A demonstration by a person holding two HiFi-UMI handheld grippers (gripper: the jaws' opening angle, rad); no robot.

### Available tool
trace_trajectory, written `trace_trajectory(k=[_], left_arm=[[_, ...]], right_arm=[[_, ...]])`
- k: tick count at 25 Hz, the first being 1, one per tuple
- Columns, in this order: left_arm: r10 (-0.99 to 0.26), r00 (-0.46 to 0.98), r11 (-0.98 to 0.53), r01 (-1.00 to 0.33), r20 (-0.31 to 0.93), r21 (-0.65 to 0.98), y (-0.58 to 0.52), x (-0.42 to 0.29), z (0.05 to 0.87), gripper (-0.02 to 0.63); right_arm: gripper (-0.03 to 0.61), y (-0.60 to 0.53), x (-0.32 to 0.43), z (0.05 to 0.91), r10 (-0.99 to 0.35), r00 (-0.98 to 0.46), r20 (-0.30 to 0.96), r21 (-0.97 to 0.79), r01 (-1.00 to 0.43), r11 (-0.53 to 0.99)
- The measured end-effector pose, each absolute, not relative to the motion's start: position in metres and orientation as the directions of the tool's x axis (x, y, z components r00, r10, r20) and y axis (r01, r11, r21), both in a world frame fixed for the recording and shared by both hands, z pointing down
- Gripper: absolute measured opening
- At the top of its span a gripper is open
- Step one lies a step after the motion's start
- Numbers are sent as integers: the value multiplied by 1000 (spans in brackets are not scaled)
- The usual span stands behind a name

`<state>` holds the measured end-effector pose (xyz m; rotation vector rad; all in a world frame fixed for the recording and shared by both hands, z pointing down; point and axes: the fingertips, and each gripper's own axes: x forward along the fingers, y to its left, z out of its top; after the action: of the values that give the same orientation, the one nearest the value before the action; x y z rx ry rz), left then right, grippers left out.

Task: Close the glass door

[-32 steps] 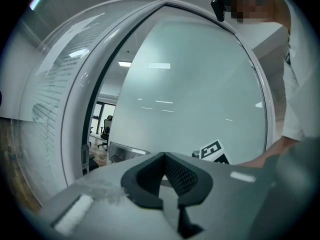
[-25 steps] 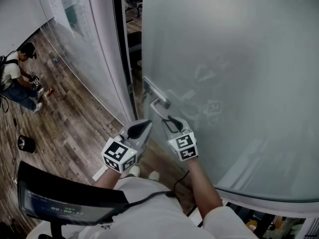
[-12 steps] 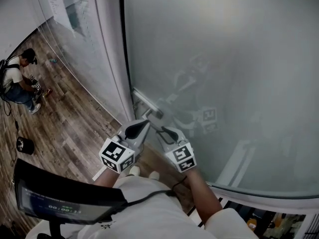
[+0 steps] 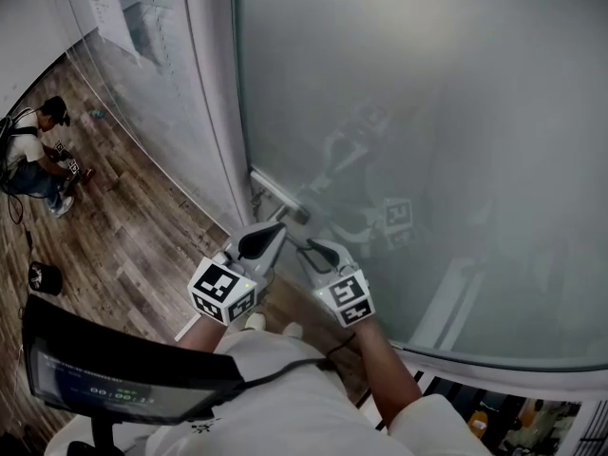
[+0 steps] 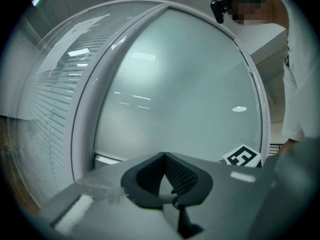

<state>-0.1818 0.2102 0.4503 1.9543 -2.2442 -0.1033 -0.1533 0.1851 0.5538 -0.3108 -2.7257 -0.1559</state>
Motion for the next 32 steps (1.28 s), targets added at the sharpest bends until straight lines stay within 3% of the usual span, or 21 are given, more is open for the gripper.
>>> trace_trajectory(k=[15,25,32], left_arm=[[-997,-60,65,-986,41,155,197,-168,439,0],[-1000,-3,5,-989,17,149,193,-151,433,0],[-999,40,-38,-989,10,142,191,-144,430,0]], right_arm=[[132,185,-144,548,93,-917,388,90,138,986],[132,154,-84,503,-77,-969,235,-3,-81,997],[65,145,-58,473,-167,-975,145,-73,-179,981]])
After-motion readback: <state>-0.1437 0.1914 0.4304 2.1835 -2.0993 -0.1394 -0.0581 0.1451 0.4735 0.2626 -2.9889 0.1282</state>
